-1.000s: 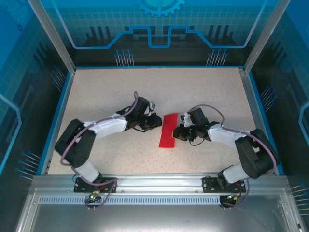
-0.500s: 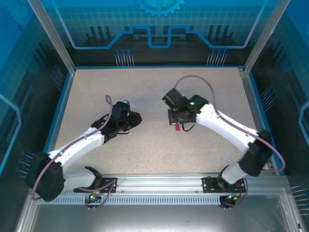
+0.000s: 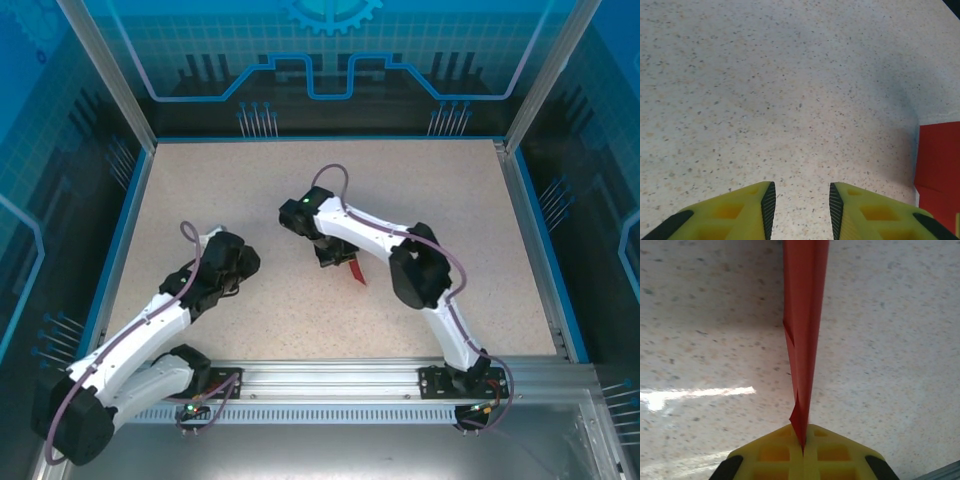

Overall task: Fold a paper plane with a square sheet of paper (pick it up from the middle)
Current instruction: Turn over the paper at the center of the table.

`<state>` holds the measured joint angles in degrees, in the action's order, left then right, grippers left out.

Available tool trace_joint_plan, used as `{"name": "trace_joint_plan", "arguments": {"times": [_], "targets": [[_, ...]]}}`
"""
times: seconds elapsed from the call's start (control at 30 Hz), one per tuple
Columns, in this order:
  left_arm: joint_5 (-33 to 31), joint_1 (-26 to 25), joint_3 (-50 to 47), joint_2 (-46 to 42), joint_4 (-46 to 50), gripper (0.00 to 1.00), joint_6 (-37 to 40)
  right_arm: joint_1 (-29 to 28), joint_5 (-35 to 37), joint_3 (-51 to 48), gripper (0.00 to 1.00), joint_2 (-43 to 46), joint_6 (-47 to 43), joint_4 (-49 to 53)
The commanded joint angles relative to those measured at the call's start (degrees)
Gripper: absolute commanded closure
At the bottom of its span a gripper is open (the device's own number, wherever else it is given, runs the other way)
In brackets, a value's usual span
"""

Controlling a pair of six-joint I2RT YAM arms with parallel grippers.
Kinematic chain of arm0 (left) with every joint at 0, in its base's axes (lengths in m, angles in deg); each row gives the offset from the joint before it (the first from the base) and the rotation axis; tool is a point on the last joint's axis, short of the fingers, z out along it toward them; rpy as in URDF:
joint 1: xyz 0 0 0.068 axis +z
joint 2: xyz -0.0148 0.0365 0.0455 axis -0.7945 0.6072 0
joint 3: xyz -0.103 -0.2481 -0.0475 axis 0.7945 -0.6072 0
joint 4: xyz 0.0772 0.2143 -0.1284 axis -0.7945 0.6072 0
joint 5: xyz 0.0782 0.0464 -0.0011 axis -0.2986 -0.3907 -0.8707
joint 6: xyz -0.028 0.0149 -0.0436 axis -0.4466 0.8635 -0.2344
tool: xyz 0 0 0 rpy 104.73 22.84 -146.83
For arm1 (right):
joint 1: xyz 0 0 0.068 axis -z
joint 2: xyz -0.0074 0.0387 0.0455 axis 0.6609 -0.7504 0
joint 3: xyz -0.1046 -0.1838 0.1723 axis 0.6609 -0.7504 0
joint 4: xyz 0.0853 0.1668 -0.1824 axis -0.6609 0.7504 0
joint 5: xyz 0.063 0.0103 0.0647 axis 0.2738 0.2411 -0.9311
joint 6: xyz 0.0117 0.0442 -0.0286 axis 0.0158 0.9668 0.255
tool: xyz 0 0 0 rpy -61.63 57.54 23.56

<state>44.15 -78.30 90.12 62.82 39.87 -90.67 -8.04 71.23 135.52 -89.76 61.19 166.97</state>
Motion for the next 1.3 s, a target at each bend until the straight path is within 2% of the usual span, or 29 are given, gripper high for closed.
{"name": "trace_joint_plan", "arguments": {"times": [0.0, 0.2, 0.33, 0.43, 0.53, 0.73, 0.87, 1.0, 1.13, 1.27], "targets": [[-1.81, 0.8, -0.88, -2.1, 3.24, 0.61, 1.83, -0.99, -4.54, 5.45, 0.94, -5.49, 0.74, 5.66], [-0.25, 1.35, -0.59, -3.44, 4.62, 0.6, 3.5, -0.79, -11.26, 12.04, 0.83, -9.61, -1.25, 2.37], [2.03, 1.44, -0.57, -3.39, 4.84, 0.59, 3.76, -0.55, -15.32, 12.19, 0.73, -10.1, -1.83, -1.17], [4.78, 1.44, -0.42, -2.99, 4.85, 0.58, 4.36, -0.54, -18.9, 10.38, 0.66, -8.0, -3.09, -5.89], [8.62, 1.46, -0.69, -2.22, 3.03, 0.57, 5.31, -0.23, -22.24, 3.62, 0.58, -0.52, -3.95, -14.97], [18.42, 1.44, 0.21, 3.17, -4.21, 0.54, 6.31, 6.22, -27.94, -20.82, 0.61, 16.72, -5.38, -35.45], [25.71, 1.35, 1.55, 10.32, -9.76, 0.54, 6.14, 12.76, -38.18, -34.97, 0.71, 21.71, -6.25, -50.18], [29.25, 1.38, 4.06, 16.55, -11.73, 0.54, 6.16, 15.62, -40.55, -37.53, 0.78, 20.05, -7.96, -53.12], [31.73, 1.29, 6.45, 21.35, -12.71, 0.54, 5.69, 16.43, -37.56, -37.55, 0.83, 16.5, -7.34, -52.37], [32.05, 1.17, 8.09, 23.72, -11.75, 0.54, 5.91, 16.49, -35.74, -40.57, 0.82, 15.36, -4.17, -54.02]]}}
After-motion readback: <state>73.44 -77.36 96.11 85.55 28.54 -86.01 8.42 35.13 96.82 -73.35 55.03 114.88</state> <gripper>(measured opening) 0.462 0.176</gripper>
